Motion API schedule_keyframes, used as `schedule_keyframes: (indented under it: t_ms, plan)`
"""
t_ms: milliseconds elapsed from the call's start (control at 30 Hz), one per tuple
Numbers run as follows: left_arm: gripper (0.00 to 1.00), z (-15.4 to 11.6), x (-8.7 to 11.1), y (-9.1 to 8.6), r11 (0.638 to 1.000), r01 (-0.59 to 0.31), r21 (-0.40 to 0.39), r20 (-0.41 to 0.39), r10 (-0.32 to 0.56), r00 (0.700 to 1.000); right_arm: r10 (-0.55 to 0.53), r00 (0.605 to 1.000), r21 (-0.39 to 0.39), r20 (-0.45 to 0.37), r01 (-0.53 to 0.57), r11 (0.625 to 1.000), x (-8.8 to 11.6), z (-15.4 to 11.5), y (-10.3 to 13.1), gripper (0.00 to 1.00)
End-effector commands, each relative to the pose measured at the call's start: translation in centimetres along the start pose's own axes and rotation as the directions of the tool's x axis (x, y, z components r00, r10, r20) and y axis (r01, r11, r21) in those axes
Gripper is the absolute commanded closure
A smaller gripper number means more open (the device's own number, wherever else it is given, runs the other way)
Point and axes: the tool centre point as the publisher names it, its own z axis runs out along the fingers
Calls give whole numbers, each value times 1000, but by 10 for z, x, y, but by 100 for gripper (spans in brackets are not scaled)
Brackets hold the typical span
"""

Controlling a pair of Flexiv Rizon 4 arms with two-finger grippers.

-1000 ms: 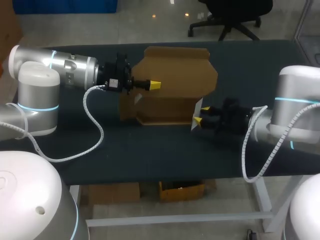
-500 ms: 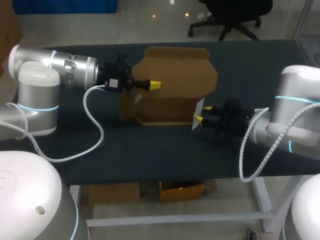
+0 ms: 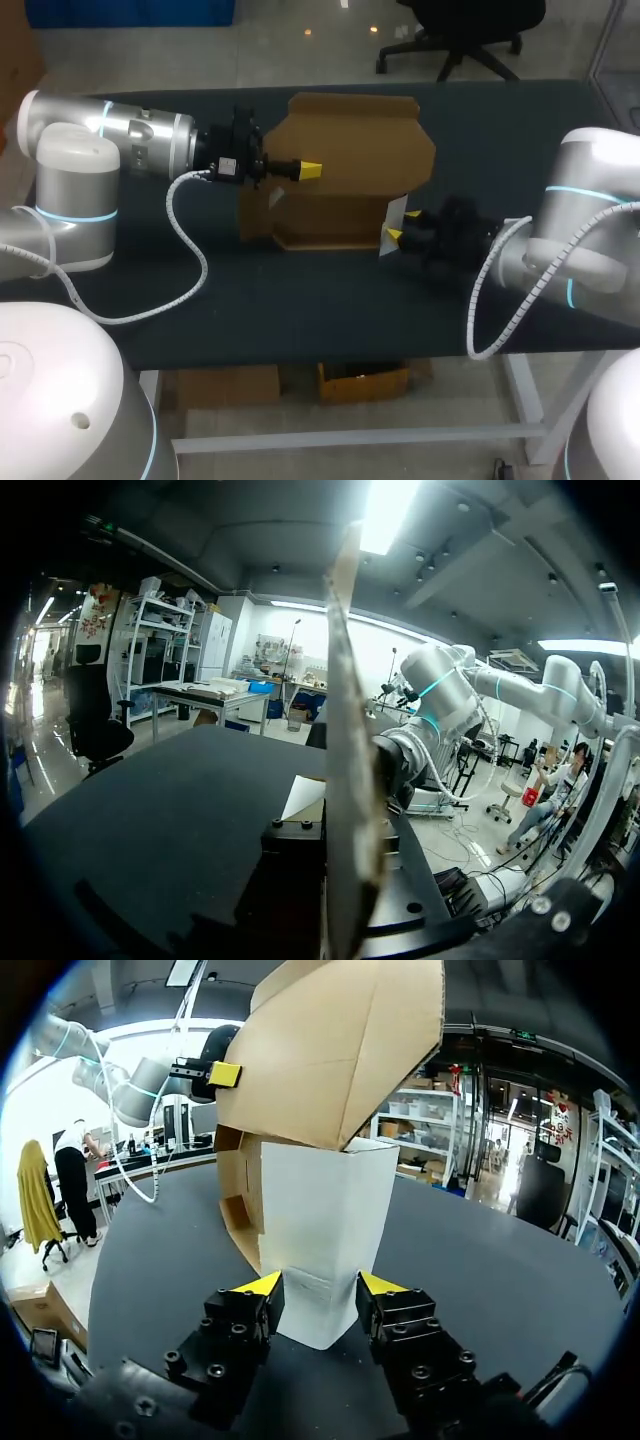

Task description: Assemble the packaging by folding the flat box into shape, placing the metal phone stand inside, and closing the box properly

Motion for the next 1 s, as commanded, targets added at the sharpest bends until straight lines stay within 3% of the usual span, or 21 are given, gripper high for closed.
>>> schedule_keyframes:
  t_ms: [33, 1000]
  plan:
    - [100, 1, 0, 2, 1000, -1, 2, 1, 1, 1000, -6, 996, 0, 89, 6, 1000, 6, 7, -1, 55]
    - [100, 1, 0, 2, 1000, -1, 2, 1, 1, 1000, 89, 946, -47, 310, -78, 996, 8, 10, 0, 56]
